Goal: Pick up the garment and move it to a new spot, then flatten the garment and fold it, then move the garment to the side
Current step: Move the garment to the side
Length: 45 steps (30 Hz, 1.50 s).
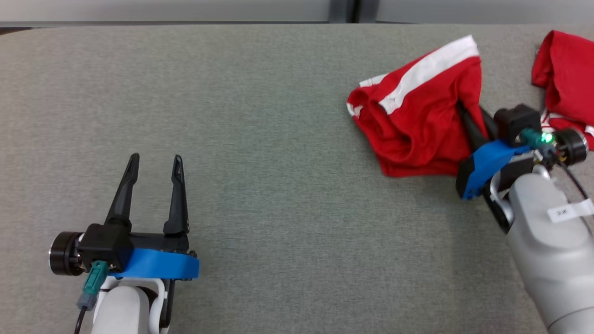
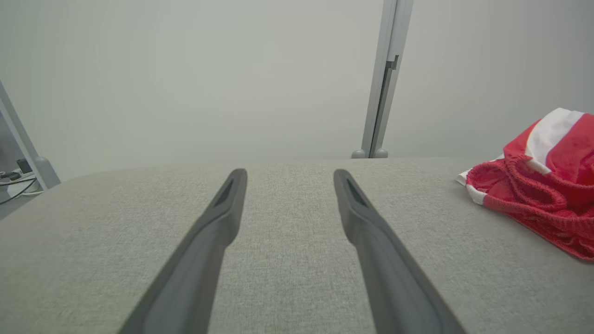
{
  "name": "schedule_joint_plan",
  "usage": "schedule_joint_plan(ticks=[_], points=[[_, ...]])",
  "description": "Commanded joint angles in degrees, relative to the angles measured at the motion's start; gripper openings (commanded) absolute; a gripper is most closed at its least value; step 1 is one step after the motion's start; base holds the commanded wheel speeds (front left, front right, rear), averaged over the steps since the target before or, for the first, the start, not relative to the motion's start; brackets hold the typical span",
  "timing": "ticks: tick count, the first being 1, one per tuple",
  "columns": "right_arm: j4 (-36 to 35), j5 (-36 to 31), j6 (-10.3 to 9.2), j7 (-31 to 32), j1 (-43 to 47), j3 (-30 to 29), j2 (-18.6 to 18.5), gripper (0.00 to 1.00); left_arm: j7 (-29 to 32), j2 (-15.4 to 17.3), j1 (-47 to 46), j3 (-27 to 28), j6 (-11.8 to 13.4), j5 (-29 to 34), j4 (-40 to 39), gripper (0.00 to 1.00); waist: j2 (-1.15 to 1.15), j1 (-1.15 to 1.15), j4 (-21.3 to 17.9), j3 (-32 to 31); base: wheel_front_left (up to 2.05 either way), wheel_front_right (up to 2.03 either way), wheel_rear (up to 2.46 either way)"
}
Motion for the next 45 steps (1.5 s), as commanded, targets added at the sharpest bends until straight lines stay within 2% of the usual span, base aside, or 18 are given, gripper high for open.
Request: schedule_joint_plan(ticks=[1,5,11,20,25,31,38,39,40,41,45], points=[[0.16,0.56,-0.01,0.15,-2.05,0.65,-1.28,0.0,-0.26,0.36,-1.09,0.08,-0.2,0.49,-0.58,1.0,-0.01,-0.01,-0.6,0.55,0.0,0.0,0.0],[0.34,2.36,0.0,0.45,-6.11,2.95,-3.62,0.0,-0.26,1.42,-1.8,0.22,-0.34,0.92,-2.42,1.0,-0.01,-0.01,-3.41,3.07,0.0,0.0,0.0],[-1.04,5.95,-0.01,0.49,-11.05,5.41,-6.54,0.0,-0.26,3.6,-1.82,0.82,-0.21,1.56,-5.95,1.0,-0.01,-0.01,-9.64,7.18,0.0,0.0,0.0],[-2.35,11.36,-0.01,-0.08,-16.42,6.12,-10.62,0.0,1.78,6.93,-2.43,1.01,0.0,2.54,-12.69,1.0,-0.01,-0.01,-18.19,12.55,0.0,0.0,0.0],[-1.34,13.68,-0.01,0.39,-19.0,6.17,-14.28,0.0,3.71,7.67,-2.87,0.26,-0.09,2.85,-16.62,1.0,-0.01,-0.01,-19.55,14.19,0.0,0.0,0.0],[0.91,15.67,-0.01,2.62,-21.69,7.01,-17.39,0.0,4.8,8.06,-3.43,0.02,0.17,2.52,-19.16,1.0,-0.01,-0.01,-18.81,16.17,0.0,0.0,0.0],[7.37,12.89,-0.01,4.86,-25.79,9.29,-20.18,0.0,5.2,8.44,-3.38,0.15,0.8,2.49,-21.28,1.0,-0.01,-0.01,-17.16,18.61,0.0,0.0,0.0],[8.55,12.26,-0.01,4.7,-26.54,8.95,-20.38,0.07,5.15,8.48,-3.47,0.13,0.8,2.46,-21.52,1.0,-0.01,-0.01,-16.91,18.88,0.0,0.0,0.0],[9.58,11.04,-0.01,4.35,-27.23,8.91,-20.74,0.76,5.18,8.51,-3.55,0.03,0.85,2.43,-21.74,1.0,-0.01,-0.01,-16.65,19.09,0.0,0.0,0.0],[10.56,9.99,-0.01,3.99,-27.94,8.78,-20.97,1.0,5.24,8.54,-3.67,-0.05,0.91,2.41,-21.9,1.0,-0.01,-0.01,-16.44,19.33,0.0,0.0,0.0],[13.9,6.83,-0.01,2.56,-30.07,6.69,-20.47,1.0,5.18,8.79,-3.74,0.28,1.22,2.21,-22.18,1.0,-0.01,-0.01,-16.24,19.94,0.0,0.0,0.0]])
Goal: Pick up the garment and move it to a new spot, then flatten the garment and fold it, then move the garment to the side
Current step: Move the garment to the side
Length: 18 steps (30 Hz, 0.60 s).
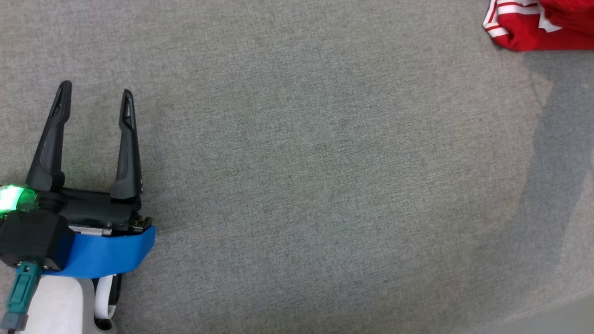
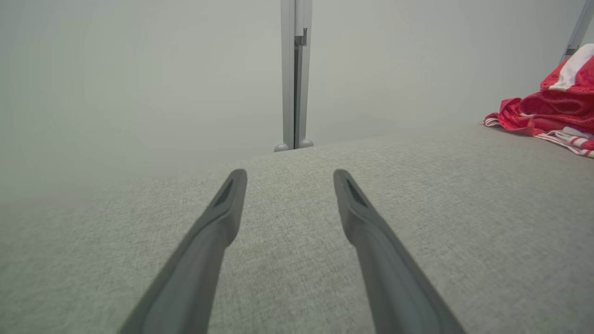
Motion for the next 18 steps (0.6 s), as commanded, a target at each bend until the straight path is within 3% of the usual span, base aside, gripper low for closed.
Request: schedule_joint_plan(ticks=[1,7,11,18], points=[[1.31,-1.95,-0.01,-0.91,-1.71,-1.3,-0.34,1.0,-0.17,0.24,-1.08,0.36,0.23,-0.21,-0.3,1.0,-0.01,0.0,0.07,0.26,0.0,0.0,0.0],[3.1,-7.02,-0.01,-2.81,-2.62,-6.81,0.87,1.0,-0.58,0.41,-0.65,0.61,0.79,-0.65,0.36,1.0,-0.01,0.0,0.38,-0.31,0.0,0.0,0.0],[0.68,-8.76,-0.01,-3.53,-0.15,-9.62,2.67,1.0,-1.39,0.01,-0.18,0.44,1.07,-1.12,1.79,1.0,-0.01,0.0,1.05,-2.74,0.0,0.0,0.0],[-15.45,-7.96,-0.01,-3.58,10.13,-12.4,8.69,1.0,-3.31,-1.05,2.25,0.79,1.99,-2.51,5.74,1.0,-0.01,0.0,2.85,-10.18,0.0,0.0,0.0]])
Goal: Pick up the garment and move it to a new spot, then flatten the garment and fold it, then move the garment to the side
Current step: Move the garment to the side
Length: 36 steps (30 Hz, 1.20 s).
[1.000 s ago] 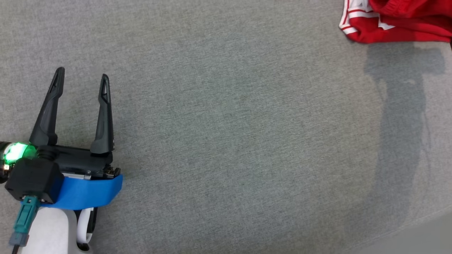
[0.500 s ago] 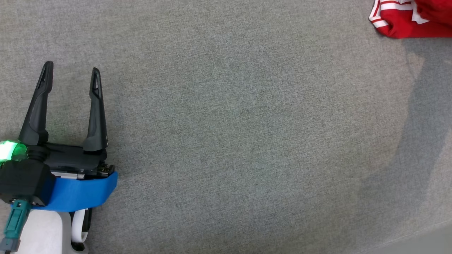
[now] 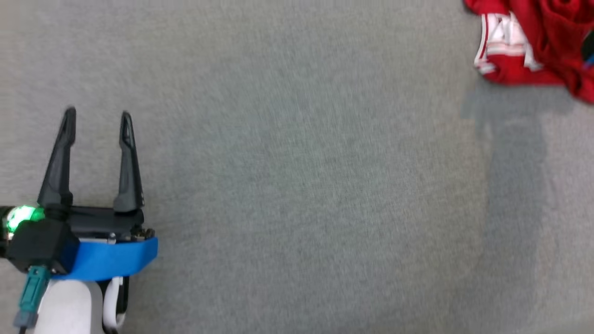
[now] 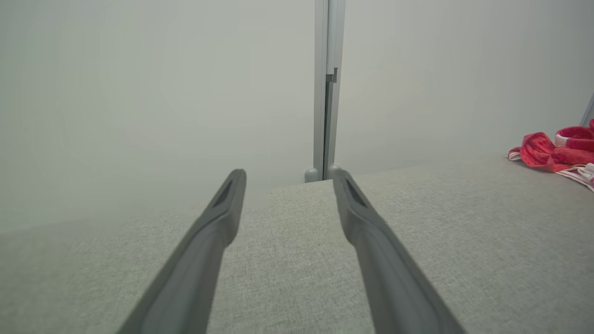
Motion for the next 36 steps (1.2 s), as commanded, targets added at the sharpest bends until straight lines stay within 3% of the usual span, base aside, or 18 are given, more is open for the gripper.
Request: schedule_joint_plan(ticks=[1,17,26,36], points=[[-4.16,1.15,-0.01,-0.19,4.0,0.26,1.78,1.0,-0.78,-0.36,1.12,0.42,0.45,-0.54,1.22,1.0,0.0,0.01,-0.12,-3.15,0.0,0.0,0.0],[-19.56,9.34,0.0,-0.17,27.56,5.52,11.37,1.0,-2.62,-3.55,9.31,1.17,1.47,-3.67,10.11,1.0,0.0,0.01,5.08,-18.75,0.0,0.0,0.0],[-25.2,10.33,-0.01,-0.19,42.61,1.89,14.7,1.0,-2.7,-4.64,10.65,0.4,0.52,-4.14,15.52,1.0,0.0,0.01,8.51,-24.05,0.0,0.0,0.0],[-33.13,8.58,0.0,-0.19,57.71,-2.86,18.2,1.0,-2.71,-5.25,12.94,1.1,0.07,-3.94,18.48,1.0,0.0,0.01,9.45,-28.49,0.0,0.0,0.0]])
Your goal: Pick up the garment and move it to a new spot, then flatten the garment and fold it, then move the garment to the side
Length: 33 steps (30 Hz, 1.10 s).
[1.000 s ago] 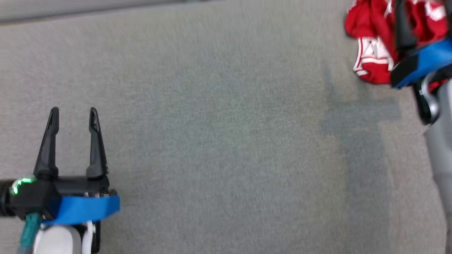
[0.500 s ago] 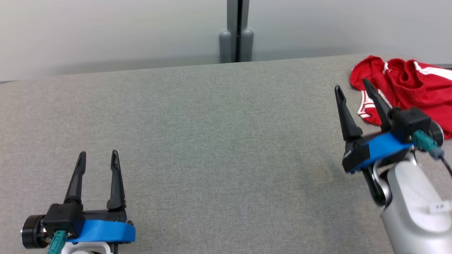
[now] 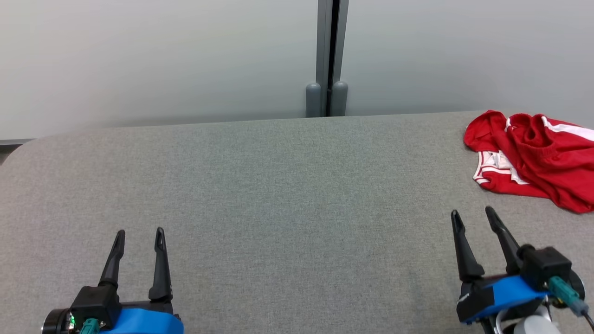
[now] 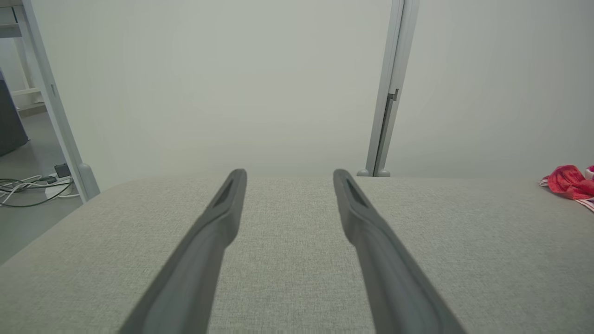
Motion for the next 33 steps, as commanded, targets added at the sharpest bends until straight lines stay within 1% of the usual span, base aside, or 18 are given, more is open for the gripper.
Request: schedule_joint_plan(ticks=[1,7,9,14,27,28,33], points=[[-0.88,-0.29,0.01,-0.15,2.07,-0.57,0.72,1.0,-0.24,-0.05,0.63,0.11,-0.17,0.06,0.38,1.0,0.01,0.0,-0.02,-0.42,0.0,0.0,0.0],[-4.81,-0.59,0.01,-0.13,6.69,-2.45,2.5,1.0,-0.25,-0.32,0.55,0.24,-0.51,0.4,1.67,1.0,0.01,0.0,0.58,-1.66,0.0,0.0,0.0],[-6.45,-1.39,0.01,0.13,7.83,-2.89,2.74,1.0,-0.25,-0.32,0.29,0.32,-0.44,0.75,1.92,1.0,0.01,0.0,0.71,-1.84,0.0,0.0,0.0],[-9.51,-0.64,0.01,0.96,9.99,-3.59,2.96,1.0,-0.25,-0.14,-0.6,0.63,-0.34,1.16,2.63,1.0,0.01,0.0,1.03,-2.16,0.0,0.0,0.0],[-11.49,0.18,0.01,1.87,11.05,-3.71,2.97,1.0,-0.25,-0.47,-0.58,0.71,-1.68,-0.74,2.41,1.0,0.01,0.0,1.01,-1.97,0.0,0.0,0.0],[-11.13,0.16,0.0,1.86,10.4,-3.76,2.92,0.0,0.01,-0.54,-0.07,0.5,-1.71,-0.53,2.73,0.0,0.01,0.01,1.0,-1.96,0.0,0.0,0.0],[-8.86,1.27,0.0,2.29,10.47,-3.8,3.22,0.0,0.74,-1.06,0.93,0.52,-1.75,-1.53,5.15,0.0,0.01,0.01,0.98,-1.95,0.0,0.0,0.0]])
